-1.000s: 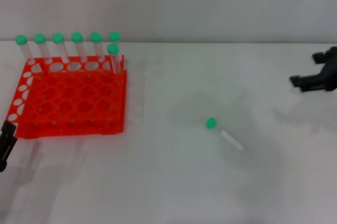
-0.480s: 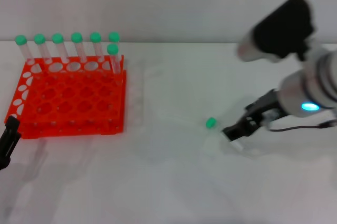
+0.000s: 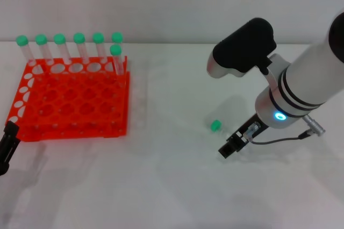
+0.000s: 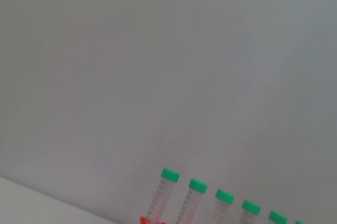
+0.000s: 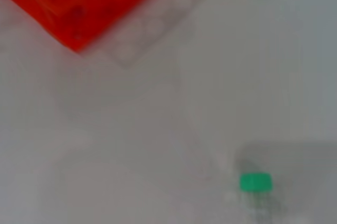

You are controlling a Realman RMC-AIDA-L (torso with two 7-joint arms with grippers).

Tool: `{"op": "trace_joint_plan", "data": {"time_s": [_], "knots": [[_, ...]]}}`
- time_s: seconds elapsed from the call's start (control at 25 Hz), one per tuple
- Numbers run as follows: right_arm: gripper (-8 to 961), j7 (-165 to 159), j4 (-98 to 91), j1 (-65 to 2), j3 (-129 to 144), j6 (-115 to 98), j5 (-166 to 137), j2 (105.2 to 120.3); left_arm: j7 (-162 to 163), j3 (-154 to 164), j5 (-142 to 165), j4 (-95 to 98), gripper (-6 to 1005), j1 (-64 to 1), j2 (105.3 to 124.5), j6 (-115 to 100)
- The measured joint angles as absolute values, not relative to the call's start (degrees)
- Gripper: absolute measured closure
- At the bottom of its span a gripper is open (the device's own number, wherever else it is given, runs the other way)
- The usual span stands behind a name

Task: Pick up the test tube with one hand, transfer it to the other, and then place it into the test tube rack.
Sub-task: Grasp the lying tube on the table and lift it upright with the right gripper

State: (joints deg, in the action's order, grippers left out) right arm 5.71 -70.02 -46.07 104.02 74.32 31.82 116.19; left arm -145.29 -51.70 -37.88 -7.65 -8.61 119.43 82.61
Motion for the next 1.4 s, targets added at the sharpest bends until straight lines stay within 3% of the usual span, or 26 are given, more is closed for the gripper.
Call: {"op": "trace_joint_plan", "data": {"time_s": [0.44,0.88,1.24,1.4], "knots": [[292,5.9,-64.7,-47.7,104.3,73.8,31.0,115.84,-145.3,-51.7,-38.2,-7.7,139,-9.2,119.48,82.7],[471,5.9,-60.8,-49.3,104.4,74.2,31.0,116.16,-145.3,-52.1,-38.3,-7.7,139,-9.6,119.53,82.7],[505,6.3,-60.1,-49.6,104.5,74.5,31.2,116.17,-145.3,-52.1,-38.3,-7.7,139,-9.7,119.46,82.7],[634,6.6,-60.5,-49.7,104.4,75.1,31.0,115.97,-145.3,-52.1,-38.3,-7.7,139,-9.7,119.44,82.7]]}}
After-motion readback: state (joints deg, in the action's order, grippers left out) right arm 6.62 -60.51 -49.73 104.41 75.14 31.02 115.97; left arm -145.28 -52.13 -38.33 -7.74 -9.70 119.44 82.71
